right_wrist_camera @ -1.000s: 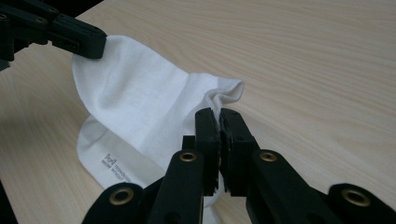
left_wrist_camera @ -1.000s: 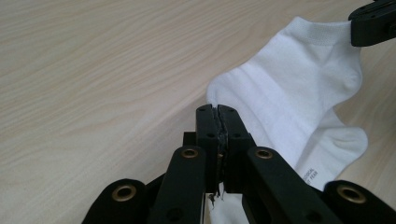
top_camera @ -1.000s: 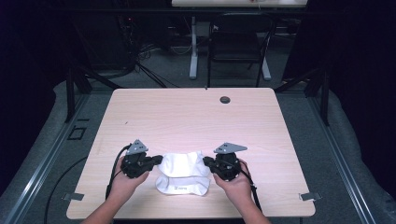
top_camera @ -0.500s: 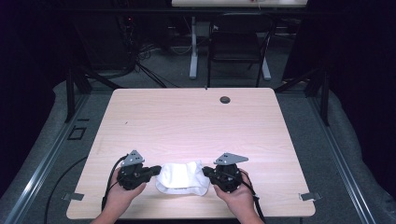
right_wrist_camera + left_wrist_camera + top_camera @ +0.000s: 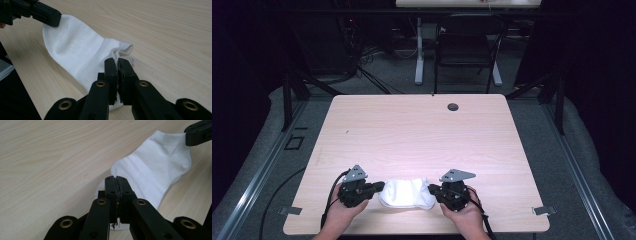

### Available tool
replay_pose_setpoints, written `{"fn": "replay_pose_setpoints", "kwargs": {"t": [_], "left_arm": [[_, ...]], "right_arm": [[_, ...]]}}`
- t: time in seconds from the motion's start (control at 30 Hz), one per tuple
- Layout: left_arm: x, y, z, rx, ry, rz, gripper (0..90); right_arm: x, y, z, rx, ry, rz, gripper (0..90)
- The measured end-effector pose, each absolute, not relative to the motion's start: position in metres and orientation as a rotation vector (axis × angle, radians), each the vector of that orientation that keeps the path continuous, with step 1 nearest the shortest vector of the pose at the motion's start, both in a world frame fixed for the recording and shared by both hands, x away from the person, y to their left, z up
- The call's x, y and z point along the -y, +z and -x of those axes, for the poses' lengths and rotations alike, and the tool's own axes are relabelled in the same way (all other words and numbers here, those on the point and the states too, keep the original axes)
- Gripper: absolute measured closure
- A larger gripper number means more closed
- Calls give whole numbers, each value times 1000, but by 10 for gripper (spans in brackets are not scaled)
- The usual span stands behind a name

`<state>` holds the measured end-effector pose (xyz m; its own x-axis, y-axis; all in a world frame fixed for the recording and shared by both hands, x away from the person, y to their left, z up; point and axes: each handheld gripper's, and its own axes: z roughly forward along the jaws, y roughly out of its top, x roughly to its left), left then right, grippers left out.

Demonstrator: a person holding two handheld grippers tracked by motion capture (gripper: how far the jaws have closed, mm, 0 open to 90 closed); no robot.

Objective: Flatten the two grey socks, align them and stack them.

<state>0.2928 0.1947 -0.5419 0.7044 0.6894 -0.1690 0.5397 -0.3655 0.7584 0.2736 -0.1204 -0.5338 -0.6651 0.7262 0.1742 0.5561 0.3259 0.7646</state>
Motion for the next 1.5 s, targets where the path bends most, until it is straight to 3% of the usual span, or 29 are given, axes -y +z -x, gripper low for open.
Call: {"fn": "replay_pose_setpoints", "kwargs": {"t": [1.5], "left_arm": [[-190,-567,-304,-984,225,-2128,875]], "right_arm": [[120,-560,-288,-2417,1159,-1225,863]]}}
